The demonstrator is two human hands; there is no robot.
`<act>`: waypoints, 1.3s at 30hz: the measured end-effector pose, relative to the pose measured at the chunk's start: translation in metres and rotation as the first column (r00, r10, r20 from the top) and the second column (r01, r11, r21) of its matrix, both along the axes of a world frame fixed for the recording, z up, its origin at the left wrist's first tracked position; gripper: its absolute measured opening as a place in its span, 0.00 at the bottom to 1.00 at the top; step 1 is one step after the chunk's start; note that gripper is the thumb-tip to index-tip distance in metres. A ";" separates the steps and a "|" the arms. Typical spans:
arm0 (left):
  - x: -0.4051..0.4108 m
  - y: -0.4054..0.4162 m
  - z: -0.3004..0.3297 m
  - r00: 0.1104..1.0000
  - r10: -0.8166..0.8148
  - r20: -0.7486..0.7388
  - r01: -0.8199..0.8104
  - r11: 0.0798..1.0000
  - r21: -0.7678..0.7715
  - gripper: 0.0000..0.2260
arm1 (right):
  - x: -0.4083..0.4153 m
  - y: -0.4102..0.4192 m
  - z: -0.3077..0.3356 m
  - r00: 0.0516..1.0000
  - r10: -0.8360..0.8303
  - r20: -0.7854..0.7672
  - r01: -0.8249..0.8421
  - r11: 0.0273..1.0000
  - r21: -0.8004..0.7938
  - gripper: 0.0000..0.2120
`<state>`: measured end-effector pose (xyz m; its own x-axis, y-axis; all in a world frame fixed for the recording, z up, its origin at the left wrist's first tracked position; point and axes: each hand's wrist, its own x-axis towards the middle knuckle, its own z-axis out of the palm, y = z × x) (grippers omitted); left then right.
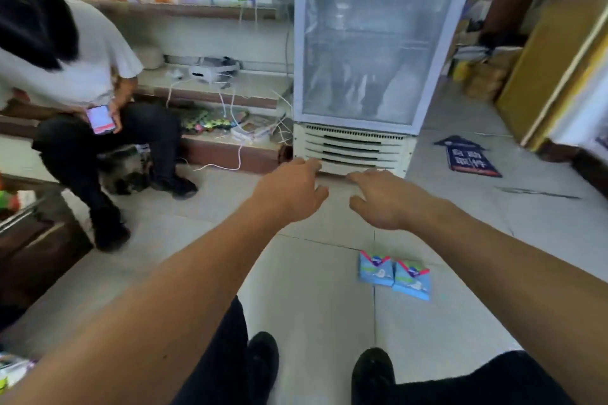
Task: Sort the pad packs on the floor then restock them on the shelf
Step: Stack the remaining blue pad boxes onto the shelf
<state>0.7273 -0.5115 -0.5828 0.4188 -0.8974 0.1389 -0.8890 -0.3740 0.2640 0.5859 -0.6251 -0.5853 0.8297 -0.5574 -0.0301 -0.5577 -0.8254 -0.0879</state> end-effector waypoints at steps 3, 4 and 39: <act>-0.015 -0.047 -0.037 0.997 -0.055 -0.046 0.058 0.997 0.052 0.22 | -0.026 -0.037 -0.032 0.992 -0.126 -0.030 0.127 0.990 0.063 0.27; -0.019 -0.061 -0.051 0.995 -0.067 -0.069 0.073 0.994 0.078 0.22 | -0.033 -0.049 -0.046 0.985 -0.166 -0.051 0.171 0.981 0.092 0.27; 0.032 -0.276 -0.424 0.698 0.274 -0.662 0.045 0.906 0.422 0.33 | 0.017 -0.258 -0.436 0.958 -0.024 -0.286 0.052 0.994 0.091 0.54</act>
<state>0.7590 -0.7878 -1.0070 0.3512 -0.7431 -0.5696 -0.4486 -0.6675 0.5943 0.6029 -0.8828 -1.0211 0.7570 -0.5714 -0.3169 -0.6023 -0.7982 0.0006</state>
